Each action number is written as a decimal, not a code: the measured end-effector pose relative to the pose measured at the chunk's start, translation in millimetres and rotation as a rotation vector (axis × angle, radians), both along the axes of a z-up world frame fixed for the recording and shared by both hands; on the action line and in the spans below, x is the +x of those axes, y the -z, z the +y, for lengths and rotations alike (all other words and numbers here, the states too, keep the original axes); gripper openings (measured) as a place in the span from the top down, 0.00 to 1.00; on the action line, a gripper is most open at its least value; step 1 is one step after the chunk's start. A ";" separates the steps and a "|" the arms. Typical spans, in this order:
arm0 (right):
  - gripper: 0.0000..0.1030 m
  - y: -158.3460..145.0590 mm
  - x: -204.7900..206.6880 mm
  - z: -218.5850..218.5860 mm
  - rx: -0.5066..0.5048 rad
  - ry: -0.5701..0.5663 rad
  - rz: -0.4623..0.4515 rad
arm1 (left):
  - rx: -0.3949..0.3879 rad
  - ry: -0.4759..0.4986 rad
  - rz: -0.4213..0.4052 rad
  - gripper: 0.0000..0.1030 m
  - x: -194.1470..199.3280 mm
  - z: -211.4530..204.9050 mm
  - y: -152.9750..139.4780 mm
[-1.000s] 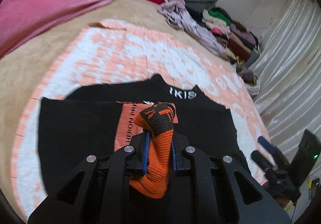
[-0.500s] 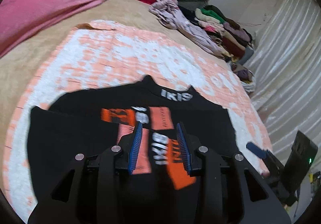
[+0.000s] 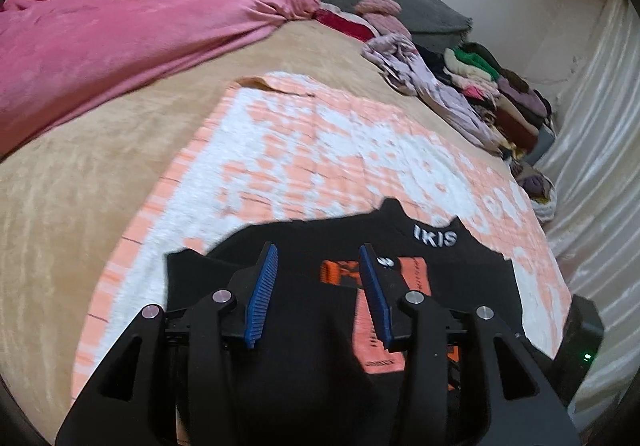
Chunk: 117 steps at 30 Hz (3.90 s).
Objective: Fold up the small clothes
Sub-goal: 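Grasp the orange cuff with the right gripper while the left gripper releases it, then lay the orange cuff flat on the shirt back and open the right gripper, then move both open grippers to the hem of the black shirt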
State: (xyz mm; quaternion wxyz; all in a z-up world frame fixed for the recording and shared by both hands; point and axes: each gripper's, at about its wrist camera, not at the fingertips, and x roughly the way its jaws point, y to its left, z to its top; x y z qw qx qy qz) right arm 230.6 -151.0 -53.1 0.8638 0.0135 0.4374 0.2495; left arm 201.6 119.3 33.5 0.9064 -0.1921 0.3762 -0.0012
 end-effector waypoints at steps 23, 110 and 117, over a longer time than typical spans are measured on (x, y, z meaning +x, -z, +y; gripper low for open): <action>0.97 -90.4 2.2 -2.7 0.065 -0.049 -0.220 | -0.025 -0.136 -0.063 0.54 -19.5 54.2 -19.2; 0.65 9.0 5.2 -113.3 -0.126 0.101 -0.070 | 0.283 0.202 0.105 0.39 -13.4 -96.6 66.7; 0.57 -6.7 -8.0 -116.2 -0.111 0.116 -0.116 | 0.288 0.215 0.116 0.39 -18.7 -97.0 57.6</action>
